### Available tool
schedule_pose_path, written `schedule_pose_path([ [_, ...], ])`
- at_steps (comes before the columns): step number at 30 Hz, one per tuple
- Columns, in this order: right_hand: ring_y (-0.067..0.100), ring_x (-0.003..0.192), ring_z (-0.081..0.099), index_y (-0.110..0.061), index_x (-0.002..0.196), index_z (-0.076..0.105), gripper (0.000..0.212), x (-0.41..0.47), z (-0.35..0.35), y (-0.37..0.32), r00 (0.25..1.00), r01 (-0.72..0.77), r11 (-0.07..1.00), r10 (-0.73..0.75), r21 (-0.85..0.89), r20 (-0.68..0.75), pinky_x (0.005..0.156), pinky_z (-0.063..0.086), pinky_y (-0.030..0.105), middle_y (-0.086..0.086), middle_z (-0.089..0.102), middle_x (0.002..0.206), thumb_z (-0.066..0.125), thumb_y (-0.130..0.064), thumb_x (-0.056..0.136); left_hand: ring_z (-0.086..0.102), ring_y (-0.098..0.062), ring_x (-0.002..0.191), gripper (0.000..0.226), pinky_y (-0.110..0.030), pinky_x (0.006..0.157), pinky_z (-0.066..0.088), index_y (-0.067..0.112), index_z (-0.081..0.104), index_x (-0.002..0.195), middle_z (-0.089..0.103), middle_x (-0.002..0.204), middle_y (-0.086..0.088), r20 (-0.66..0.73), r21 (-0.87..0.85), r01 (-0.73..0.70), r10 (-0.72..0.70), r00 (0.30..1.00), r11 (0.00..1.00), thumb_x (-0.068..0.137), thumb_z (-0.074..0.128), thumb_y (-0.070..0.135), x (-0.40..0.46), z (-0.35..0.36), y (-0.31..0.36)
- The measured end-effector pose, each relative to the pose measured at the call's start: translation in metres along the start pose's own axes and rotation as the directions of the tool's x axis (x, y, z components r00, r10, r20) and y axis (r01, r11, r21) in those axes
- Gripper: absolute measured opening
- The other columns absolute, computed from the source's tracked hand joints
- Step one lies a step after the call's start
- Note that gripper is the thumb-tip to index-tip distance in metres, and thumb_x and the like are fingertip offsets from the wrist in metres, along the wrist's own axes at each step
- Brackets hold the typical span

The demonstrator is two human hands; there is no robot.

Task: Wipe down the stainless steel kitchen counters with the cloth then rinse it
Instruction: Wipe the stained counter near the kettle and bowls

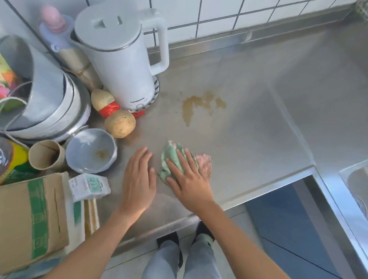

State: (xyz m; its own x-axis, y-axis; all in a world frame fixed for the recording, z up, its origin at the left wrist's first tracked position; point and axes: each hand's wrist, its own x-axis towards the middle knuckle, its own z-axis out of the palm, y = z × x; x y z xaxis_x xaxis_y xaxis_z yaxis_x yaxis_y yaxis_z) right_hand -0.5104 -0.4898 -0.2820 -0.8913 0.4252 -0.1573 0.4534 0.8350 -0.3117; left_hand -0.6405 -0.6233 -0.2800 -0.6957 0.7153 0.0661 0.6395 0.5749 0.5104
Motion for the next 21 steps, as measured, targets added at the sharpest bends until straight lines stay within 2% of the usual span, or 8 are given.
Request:
schedule_pose_path([
  [3,0.021,0.158,-0.004,-0.041,0.159,0.022,0.056,-0.034,-0.013,0.054,0.998,0.023,0.996,-0.018,-0.084,0.068,0.126,0.002,0.052,-0.003,0.007,0.172,0.023,-0.060,0.107,0.041,-0.031,0.152,0.043,-0.049,0.125,0.036,0.001,0.052,0.146,0.047,0.160,-0.015,-0.013,0.014,-0.027,0.027,1.000,1.000,0.104,0.054,0.007,0.025,0.005,0.004],
  [5,0.023,0.158,-0.004,-0.040,0.160,0.018,0.059,-0.044,-0.029,0.091,0.994,-0.070,0.994,0.077,-0.086,0.082,0.125,0.010,0.059,-0.001,0.004,0.171,0.016,-0.062,0.106,0.041,-0.033,0.153,0.044,-0.051,0.125,0.035,-0.001,0.053,0.145,0.047,0.160,-0.016,-0.041,0.003,0.050,-0.050,0.998,0.999,0.102,0.056,0.006,0.043,0.011,0.012],
  [7,0.027,0.158,0.001,-0.034,0.160,0.022,0.061,-0.036,-0.047,0.121,0.980,-0.188,0.979,0.193,-0.075,0.058,0.125,0.015,0.058,0.004,0.010,0.170,0.015,-0.061,0.105,0.041,-0.036,0.153,0.046,-0.052,0.125,0.034,-0.004,0.053,0.145,0.046,0.161,-0.018,-0.077,-0.014,0.141,-0.141,0.987,0.990,0.101,0.058,0.006,0.057,0.020,0.021],
  [11,0.027,0.158,-0.002,-0.030,0.161,0.022,0.060,0.040,-0.062,0.138,0.876,-0.481,0.877,0.481,0.008,-0.022,0.127,0.003,0.052,0.009,0.007,0.171,0.022,-0.053,0.105,0.043,-0.038,0.150,0.048,-0.053,0.125,0.034,-0.004,0.054,0.145,0.049,0.159,-0.019,-0.165,0.075,0.139,-0.125,0.978,0.987,0.099,0.054,0.012,0.065,0.038,0.023],
  [13,0.030,0.158,-0.005,-0.029,0.162,0.020,0.060,0.085,-0.060,0.119,0.834,-0.549,0.834,0.551,0.047,-0.033,0.126,-0.002,0.054,0.010,0.003,0.171,0.023,-0.050,0.105,0.043,-0.036,0.151,0.050,-0.051,0.125,0.034,-0.002,0.053,0.145,0.049,0.159,-0.017,-0.202,0.111,0.135,-0.111,0.973,0.985,0.098,0.051,0.015,0.065,0.042,0.019],
  [15,0.032,0.158,-0.004,-0.029,0.161,0.023,0.058,0.110,-0.052,0.088,0.879,-0.474,0.879,0.476,0.047,-0.042,0.126,-0.002,0.056,0.010,0.005,0.171,0.027,-0.048,0.106,0.040,-0.032,0.154,0.052,-0.048,0.127,0.032,0.001,0.052,0.147,0.048,0.161,-0.014,-0.212,0.133,0.148,-0.118,0.970,0.980,0.098,0.050,0.018,0.065,0.044,0.018],
  [18,0.031,0.158,0.004,-0.029,0.157,0.034,0.053,0.102,-0.035,0.047,0.978,-0.197,0.980,0.197,0.010,-0.069,0.126,0.008,0.055,0.008,0.018,0.170,0.031,-0.046,0.107,0.037,-0.030,0.156,0.053,-0.046,0.129,0.029,0.003,0.051,0.148,0.046,0.162,-0.012,-0.207,0.158,0.154,-0.120,0.971,0.975,0.097,0.050,0.018,0.067,0.047,0.018],
  [21,0.027,0.158,0.006,-0.030,0.156,0.036,0.053,0.068,-0.033,0.069,1.000,0.029,0.999,-0.029,-0.035,0.005,0.127,0.014,0.051,0.005,0.022,0.169,0.033,-0.050,0.108,0.033,-0.026,0.158,0.054,-0.046,0.130,0.027,0.005,0.048,0.151,0.043,0.165,-0.010,-0.186,0.175,0.145,-0.112,0.976,0.974,0.099,0.047,0.021,0.065,0.048,0.016],
])
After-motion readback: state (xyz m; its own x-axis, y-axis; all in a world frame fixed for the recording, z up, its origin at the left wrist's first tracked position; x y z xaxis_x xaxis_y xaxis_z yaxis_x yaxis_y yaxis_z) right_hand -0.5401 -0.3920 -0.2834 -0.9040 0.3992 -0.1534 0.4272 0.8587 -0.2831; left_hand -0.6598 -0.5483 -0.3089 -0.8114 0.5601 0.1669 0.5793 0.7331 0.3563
